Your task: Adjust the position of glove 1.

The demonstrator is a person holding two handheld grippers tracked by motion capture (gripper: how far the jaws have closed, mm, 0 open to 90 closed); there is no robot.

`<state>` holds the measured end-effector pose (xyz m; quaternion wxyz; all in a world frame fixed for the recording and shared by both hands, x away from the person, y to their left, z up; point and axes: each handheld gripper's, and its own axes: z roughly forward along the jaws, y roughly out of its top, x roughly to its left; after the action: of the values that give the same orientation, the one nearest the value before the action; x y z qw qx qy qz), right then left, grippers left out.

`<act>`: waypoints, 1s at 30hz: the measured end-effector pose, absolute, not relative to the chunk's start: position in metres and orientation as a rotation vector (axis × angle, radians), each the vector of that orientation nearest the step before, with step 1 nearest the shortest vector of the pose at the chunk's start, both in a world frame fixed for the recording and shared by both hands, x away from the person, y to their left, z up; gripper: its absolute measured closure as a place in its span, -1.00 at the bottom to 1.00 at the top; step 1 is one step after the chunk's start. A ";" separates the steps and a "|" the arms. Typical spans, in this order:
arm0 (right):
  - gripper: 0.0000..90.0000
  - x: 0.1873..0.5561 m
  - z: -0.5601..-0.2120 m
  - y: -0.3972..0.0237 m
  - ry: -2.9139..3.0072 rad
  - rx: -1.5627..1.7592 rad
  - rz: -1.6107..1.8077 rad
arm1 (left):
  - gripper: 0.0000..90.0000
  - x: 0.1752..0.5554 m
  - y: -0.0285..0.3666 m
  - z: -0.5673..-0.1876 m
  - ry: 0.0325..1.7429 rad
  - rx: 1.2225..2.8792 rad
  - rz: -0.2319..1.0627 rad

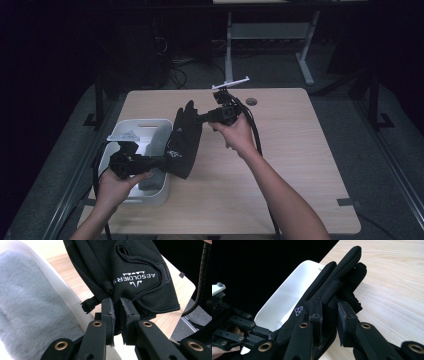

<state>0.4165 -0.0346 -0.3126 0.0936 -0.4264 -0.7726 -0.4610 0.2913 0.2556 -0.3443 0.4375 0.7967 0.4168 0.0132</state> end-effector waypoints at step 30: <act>0.68 0.430 -0.323 0.019 -2.296 -1.189 -1.352 | 0.83 0.284 0.301 -0.348 1.127 1.941 0.071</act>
<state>0.4302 0.0189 -0.3228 0.1118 -0.4050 -0.7820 -0.4604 0.2840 0.3008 -0.3482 0.4332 0.7790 0.4524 0.0284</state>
